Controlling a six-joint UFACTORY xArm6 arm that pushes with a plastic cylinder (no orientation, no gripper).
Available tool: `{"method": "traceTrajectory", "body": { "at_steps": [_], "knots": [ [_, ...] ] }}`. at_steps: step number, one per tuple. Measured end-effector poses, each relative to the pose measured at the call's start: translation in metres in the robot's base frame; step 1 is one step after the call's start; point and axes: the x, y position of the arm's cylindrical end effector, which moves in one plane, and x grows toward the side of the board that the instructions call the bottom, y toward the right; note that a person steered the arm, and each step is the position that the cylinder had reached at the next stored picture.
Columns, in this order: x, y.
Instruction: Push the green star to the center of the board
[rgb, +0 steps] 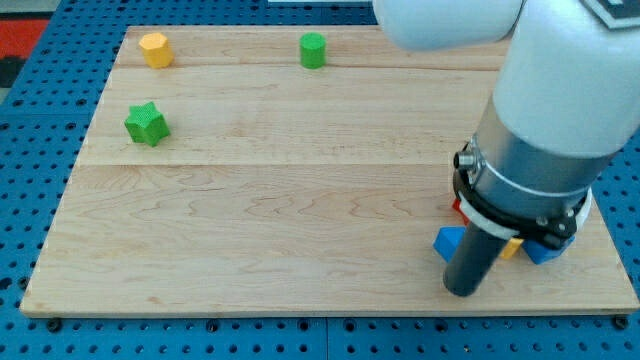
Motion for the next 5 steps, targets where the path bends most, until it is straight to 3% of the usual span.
{"method": "traceTrajectory", "body": {
  "at_steps": [1,2,3,4,5],
  "knots": [
    [-0.013,0.0],
    [0.005,-0.002],
    [0.017,-0.067],
    [0.005,-0.172],
    [-0.034,-0.28]
  ]
}}
